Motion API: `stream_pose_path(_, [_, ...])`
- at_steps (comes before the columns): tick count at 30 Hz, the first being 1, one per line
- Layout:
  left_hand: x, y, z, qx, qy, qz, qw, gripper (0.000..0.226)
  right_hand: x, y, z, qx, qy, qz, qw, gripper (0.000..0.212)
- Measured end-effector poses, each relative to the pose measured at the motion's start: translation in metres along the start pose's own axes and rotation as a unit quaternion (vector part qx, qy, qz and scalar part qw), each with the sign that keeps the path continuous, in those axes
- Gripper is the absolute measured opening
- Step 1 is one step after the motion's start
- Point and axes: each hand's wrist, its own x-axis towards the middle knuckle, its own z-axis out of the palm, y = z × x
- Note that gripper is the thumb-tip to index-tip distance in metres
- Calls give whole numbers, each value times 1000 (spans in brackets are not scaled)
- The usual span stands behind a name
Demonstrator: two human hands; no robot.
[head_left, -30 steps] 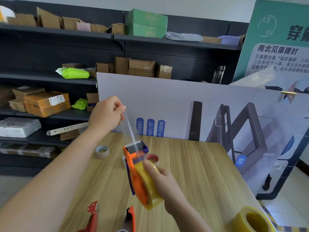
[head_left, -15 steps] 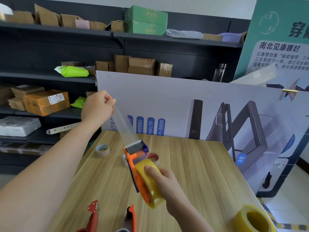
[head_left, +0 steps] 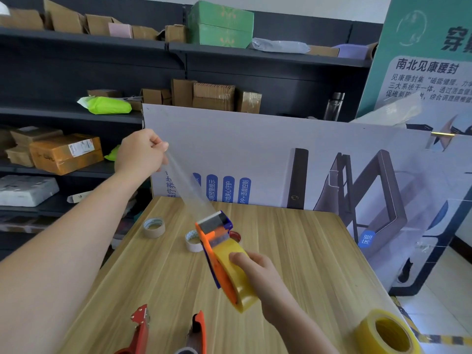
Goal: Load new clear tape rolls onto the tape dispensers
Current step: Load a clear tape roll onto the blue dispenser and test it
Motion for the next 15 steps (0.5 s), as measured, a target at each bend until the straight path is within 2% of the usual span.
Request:
stream_pose_path(5, [5, -3, 5, -20, -26, -34, 999, 15, -6, 0, -8, 10, 6, -17, 1000, 29])
stream_pose_path(9, [7, -10, 11, -43, -37, -78, 995, 15, -10, -3, -14, 53, 10, -20, 998, 26])
stream_pose_path(13, [3, -21, 22, -51, -61, -119, 990, 14, -6, 0, -17, 100, 22, 0, 995, 45])
stream_pose_path(15, [-2, -25, 29, -57, -91, -145, 984, 12, -2, 3, -18, 124, 35, 14, 992, 62])
